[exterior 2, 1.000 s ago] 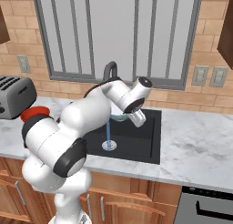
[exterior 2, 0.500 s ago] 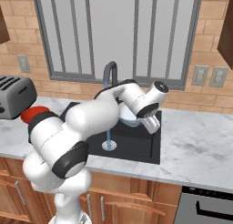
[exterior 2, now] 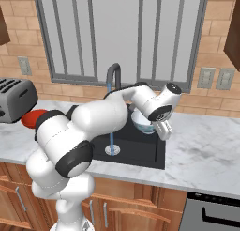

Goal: Rinse each bowl for a few seconds and place them down in the sink or on the counter.

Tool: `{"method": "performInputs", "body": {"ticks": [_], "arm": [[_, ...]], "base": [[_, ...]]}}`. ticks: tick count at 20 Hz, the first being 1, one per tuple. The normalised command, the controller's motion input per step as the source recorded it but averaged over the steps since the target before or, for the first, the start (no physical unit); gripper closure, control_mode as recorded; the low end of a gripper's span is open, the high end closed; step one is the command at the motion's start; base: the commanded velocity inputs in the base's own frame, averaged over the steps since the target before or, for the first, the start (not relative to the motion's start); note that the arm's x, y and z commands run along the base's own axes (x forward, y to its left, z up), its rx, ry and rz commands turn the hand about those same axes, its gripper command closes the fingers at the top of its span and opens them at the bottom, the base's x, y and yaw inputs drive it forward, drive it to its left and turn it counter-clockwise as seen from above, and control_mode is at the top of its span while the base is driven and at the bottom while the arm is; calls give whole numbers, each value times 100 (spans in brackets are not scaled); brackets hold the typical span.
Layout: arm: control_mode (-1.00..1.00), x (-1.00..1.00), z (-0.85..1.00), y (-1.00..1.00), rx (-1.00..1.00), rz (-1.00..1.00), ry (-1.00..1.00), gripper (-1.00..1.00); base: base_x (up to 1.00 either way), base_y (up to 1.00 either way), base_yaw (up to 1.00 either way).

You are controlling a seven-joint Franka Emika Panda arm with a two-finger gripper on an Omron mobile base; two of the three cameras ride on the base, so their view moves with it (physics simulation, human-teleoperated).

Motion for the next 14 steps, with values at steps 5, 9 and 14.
{"method": "performInputs", "body": {"ticks": [5, 9, 14], "arm": [[-100, 1, 0, -24, -2, -23, 8, 100], [-100, 1, 0, -28, 0, -24, 6, 100], [-100, 0, 0, -35, 0, -22, 3, 100]], "base": [[0, 0, 0], [0, 0, 0], [0, 0, 0]]}}
